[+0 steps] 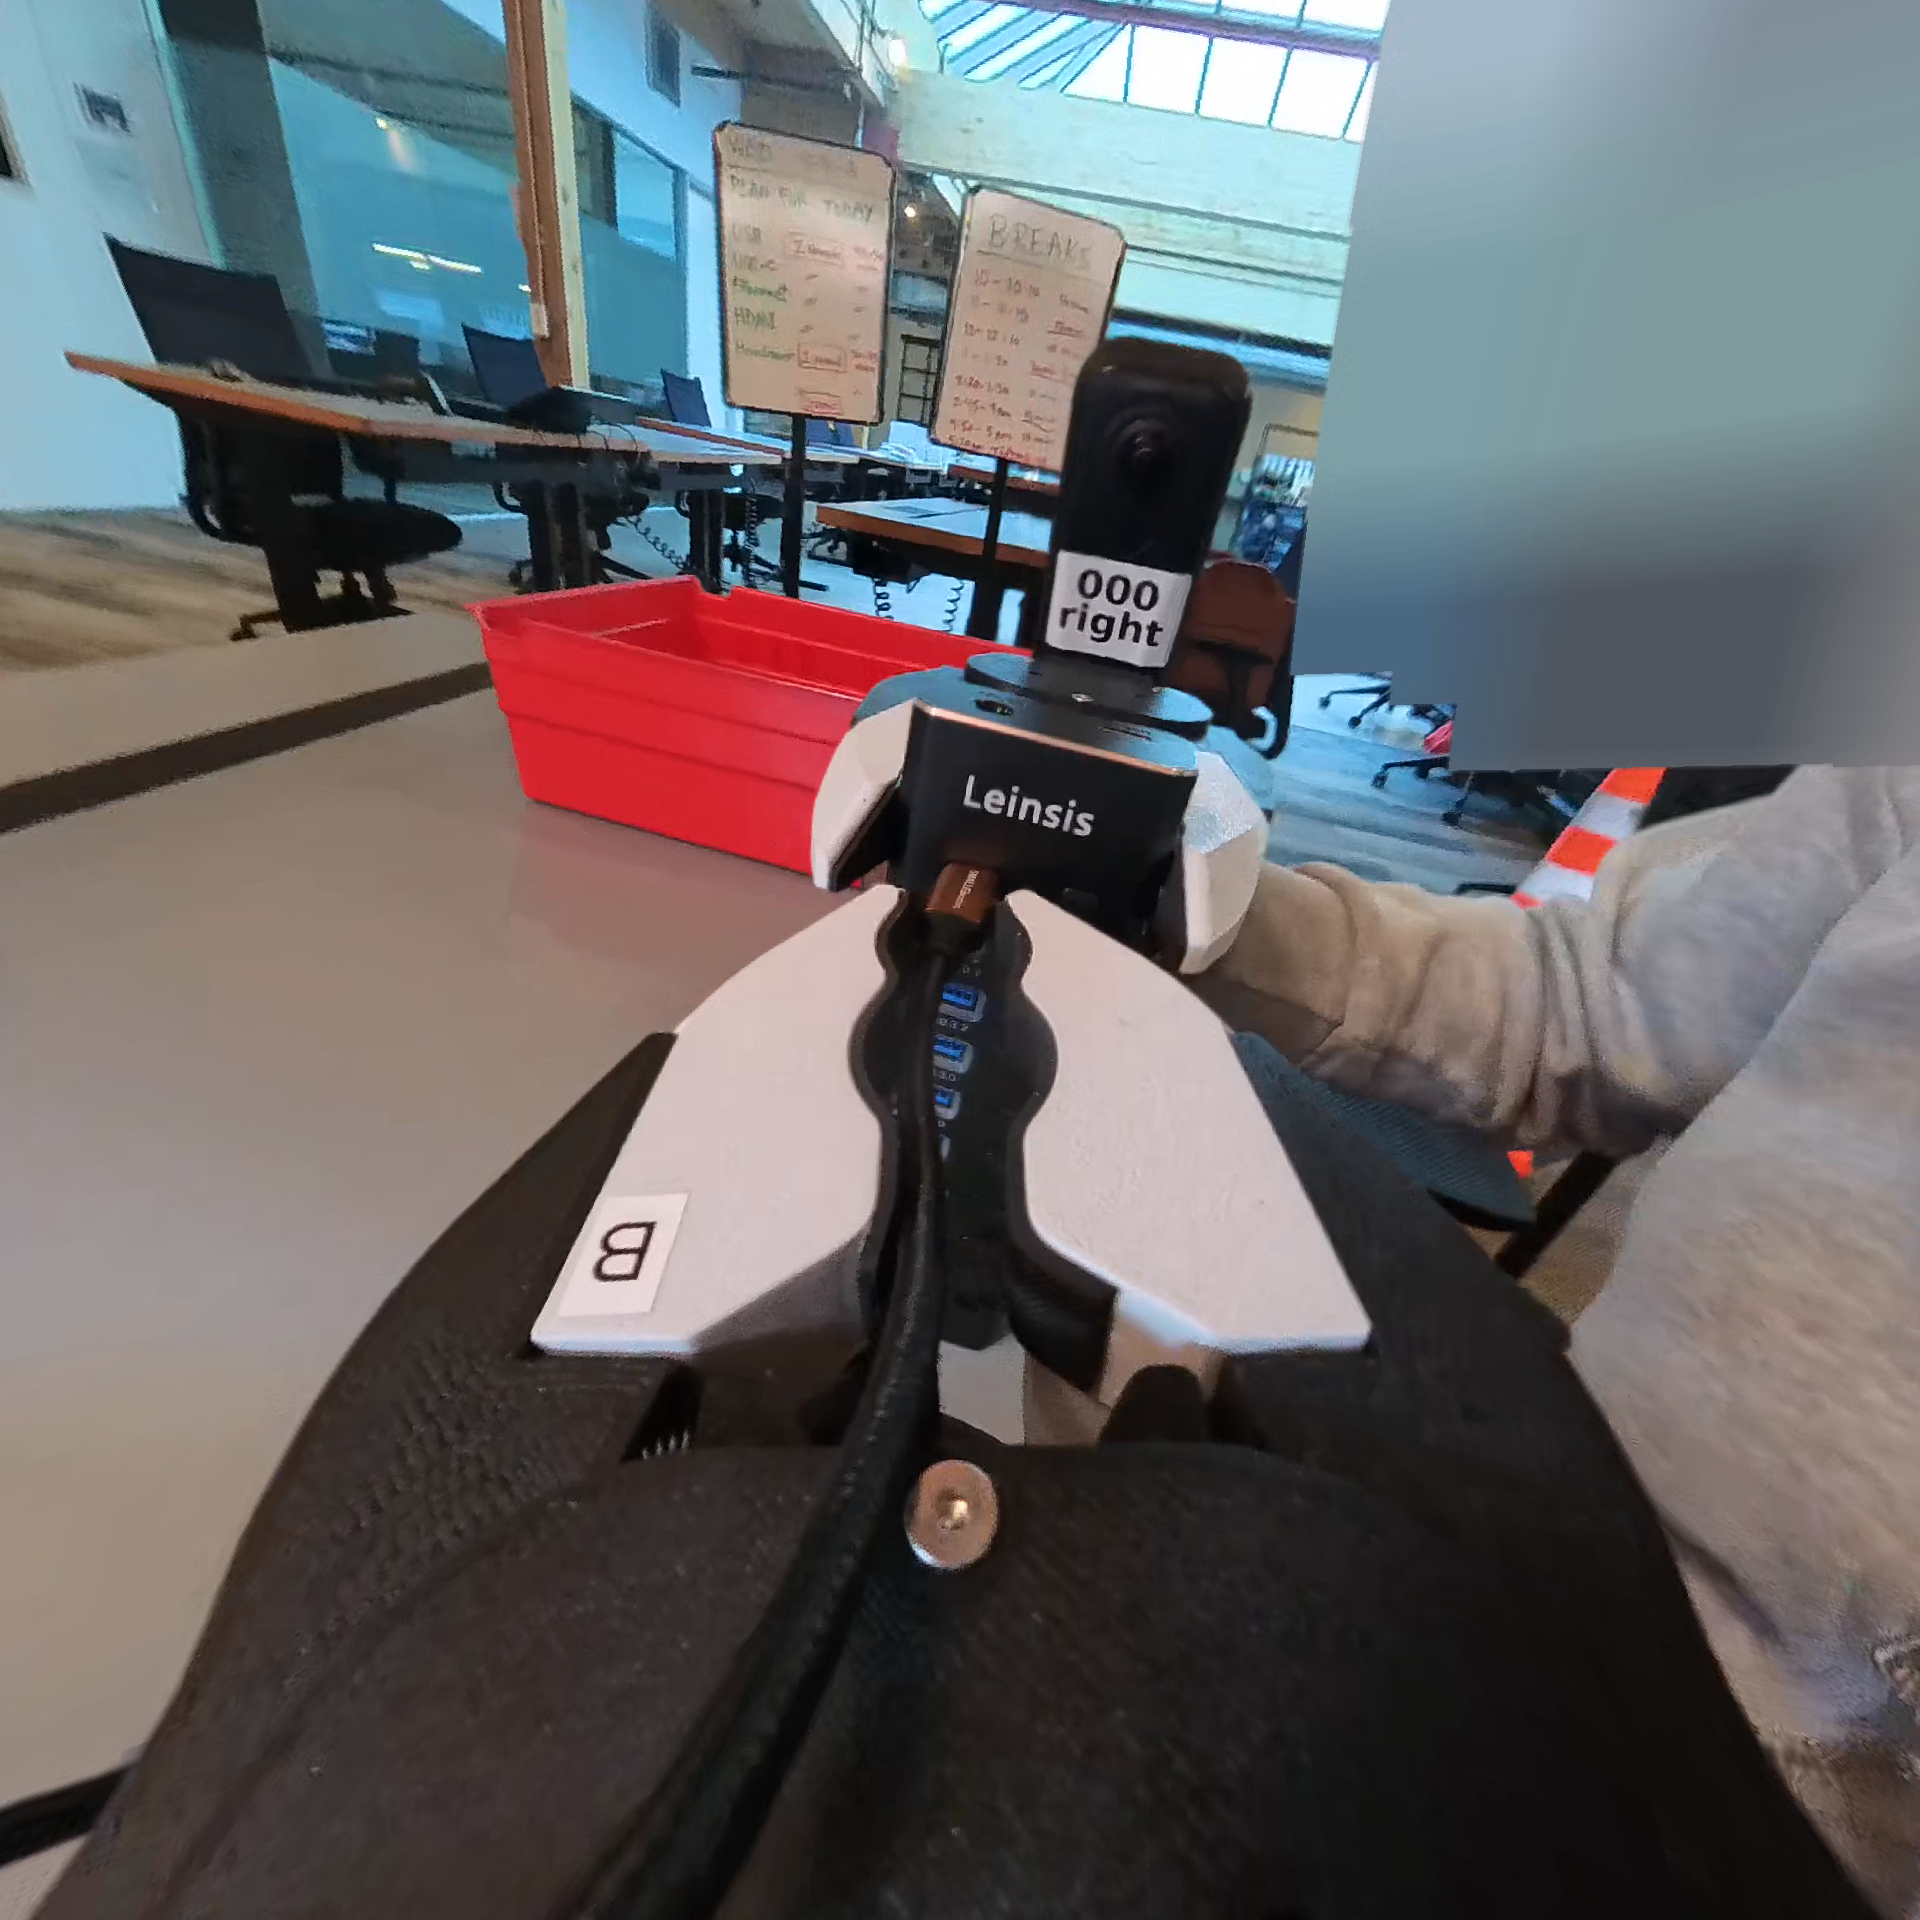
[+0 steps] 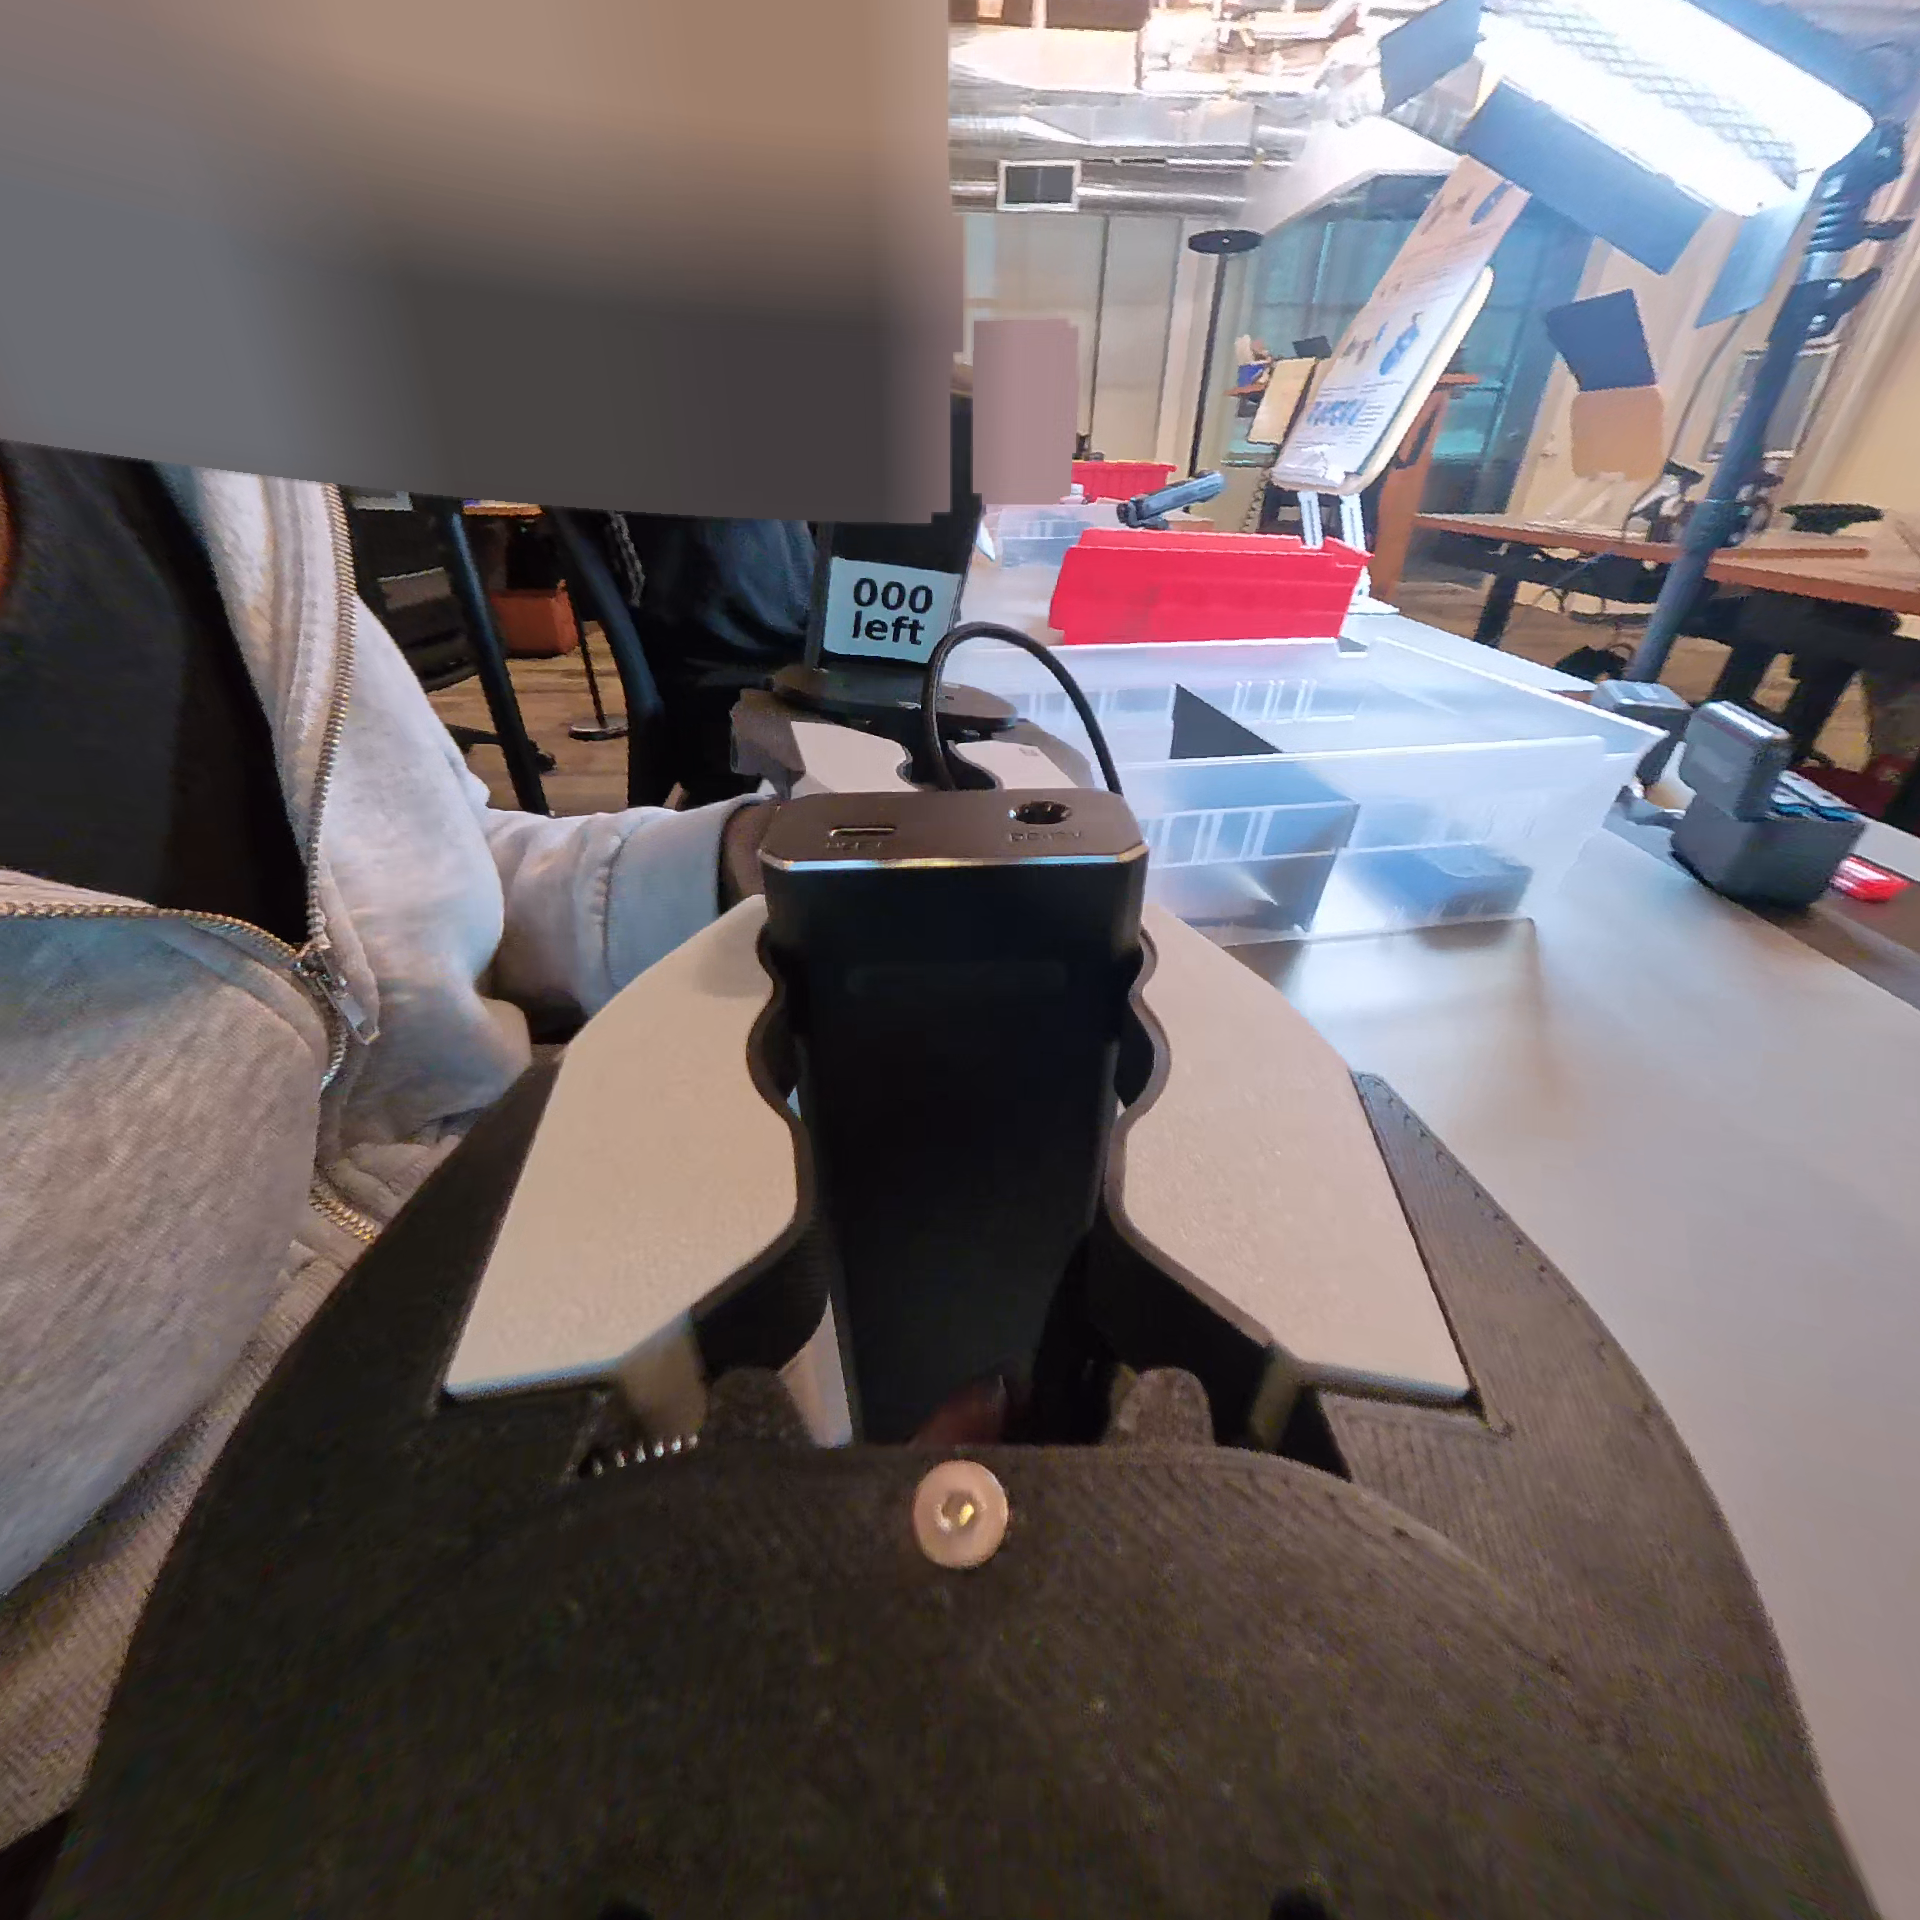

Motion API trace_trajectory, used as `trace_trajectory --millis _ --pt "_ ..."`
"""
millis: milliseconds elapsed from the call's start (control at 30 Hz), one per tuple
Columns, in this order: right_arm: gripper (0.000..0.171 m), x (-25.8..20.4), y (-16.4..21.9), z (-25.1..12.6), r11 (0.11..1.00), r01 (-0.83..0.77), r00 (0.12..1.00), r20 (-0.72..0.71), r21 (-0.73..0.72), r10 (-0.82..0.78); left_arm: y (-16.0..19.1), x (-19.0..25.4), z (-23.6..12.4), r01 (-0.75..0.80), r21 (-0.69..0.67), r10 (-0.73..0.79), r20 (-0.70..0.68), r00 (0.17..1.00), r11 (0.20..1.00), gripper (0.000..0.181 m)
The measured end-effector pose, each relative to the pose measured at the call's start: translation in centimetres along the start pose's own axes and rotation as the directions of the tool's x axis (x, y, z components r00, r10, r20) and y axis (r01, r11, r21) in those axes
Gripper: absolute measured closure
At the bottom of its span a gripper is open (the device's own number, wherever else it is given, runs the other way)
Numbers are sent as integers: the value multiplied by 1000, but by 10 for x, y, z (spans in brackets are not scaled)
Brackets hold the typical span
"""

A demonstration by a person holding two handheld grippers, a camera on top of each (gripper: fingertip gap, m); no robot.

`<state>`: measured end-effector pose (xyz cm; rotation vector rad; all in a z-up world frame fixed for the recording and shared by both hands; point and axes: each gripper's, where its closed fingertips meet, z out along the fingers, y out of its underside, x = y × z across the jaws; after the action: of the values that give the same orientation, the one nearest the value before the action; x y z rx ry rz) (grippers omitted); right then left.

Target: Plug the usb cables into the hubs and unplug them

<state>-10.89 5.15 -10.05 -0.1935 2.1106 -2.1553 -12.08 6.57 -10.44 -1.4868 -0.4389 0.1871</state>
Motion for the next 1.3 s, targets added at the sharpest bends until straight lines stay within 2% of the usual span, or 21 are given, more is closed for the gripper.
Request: trace_trajectory --millis 200,467,600,700,833,933,1100,1300 --pt "110 13 -1 -20 1000 10 996 -88 17 -9 7 -13 5 156 7 -156 22 988 988 159" --pt "110 33 -1 -37 999 -9 979 -202 33 15 16 -8 -27 262 1 -262 -5 965 965 152" --pt "110 34 -1 -37 999 -18 979 -202 45 27 7 4 -48 211 28 -211 -13 977 977 150" --pt "110 34 -1 -38 998 -26 980 -195 56 37 -7 1 -68 119 58 -123 71 990 991 149" --pt "110 34 -2 -38 998 -17 979 -200 62 29 -26 -10 -97 8 34 -15 201 979 999 146" --pt "110 32 -15 -44 989 -15 980 -194 148 44 -29 -20 -118 -44 -6 44 295 955 999 145" --pt "108 34 -27 -55 973 -23 978 -196 230 70 -24 -46 -149 -52 -89 88 455 886 995 140" --pt "108 32 -28 -54 974 -11 979 -197 227 57 -27 -51 -155 -63 -112 110 488 866 992 139"
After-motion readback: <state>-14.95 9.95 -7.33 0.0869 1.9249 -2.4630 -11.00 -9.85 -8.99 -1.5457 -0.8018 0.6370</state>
